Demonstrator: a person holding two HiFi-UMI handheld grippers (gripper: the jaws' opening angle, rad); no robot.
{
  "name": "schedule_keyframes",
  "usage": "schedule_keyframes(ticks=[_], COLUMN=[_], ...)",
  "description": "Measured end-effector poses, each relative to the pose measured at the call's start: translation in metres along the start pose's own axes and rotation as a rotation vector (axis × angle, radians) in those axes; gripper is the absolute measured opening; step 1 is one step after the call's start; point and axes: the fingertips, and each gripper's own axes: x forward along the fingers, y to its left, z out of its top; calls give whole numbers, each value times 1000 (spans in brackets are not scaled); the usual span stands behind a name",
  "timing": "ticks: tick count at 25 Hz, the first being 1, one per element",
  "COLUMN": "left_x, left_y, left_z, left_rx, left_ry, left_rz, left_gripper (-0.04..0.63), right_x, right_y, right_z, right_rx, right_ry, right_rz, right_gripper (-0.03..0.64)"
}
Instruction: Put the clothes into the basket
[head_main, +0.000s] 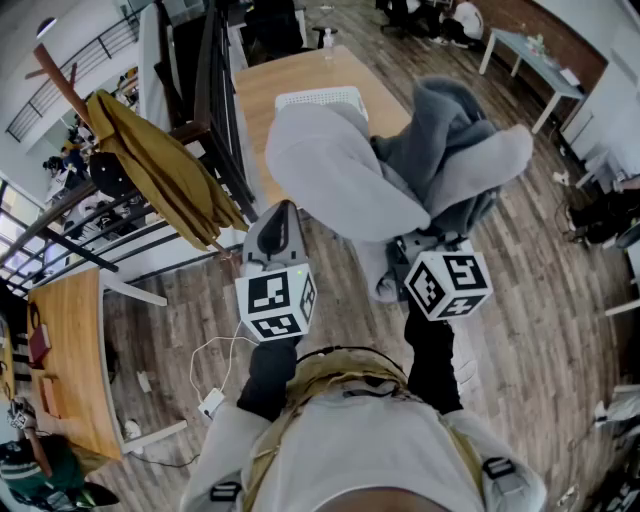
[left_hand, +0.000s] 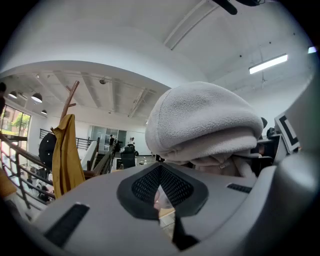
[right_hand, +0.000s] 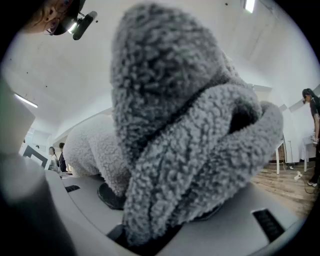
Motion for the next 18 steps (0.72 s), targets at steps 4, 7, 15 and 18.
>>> schedule_keyframes(ticks=[4, 7, 15, 18], left_x=[5, 7, 6, 5], left_y=[0, 0, -1, -3], left_z=[0, -1, -4, -8], left_rx=[1, 1, -2, -1], left_ry=[3, 7, 18, 26], left_rz=[-1, -2, 1, 2], left_gripper=[0, 0, 0, 0], right_x=[5, 6, 4, 2], right_y=[-3, -3, -7, -10], right_z=[0, -1, -3, -8], right_rx=[0, 1, 6, 8], right_ry=[1, 5, 13, 23], right_rz=[2, 5, 1, -5], right_gripper=[252, 252, 252, 252])
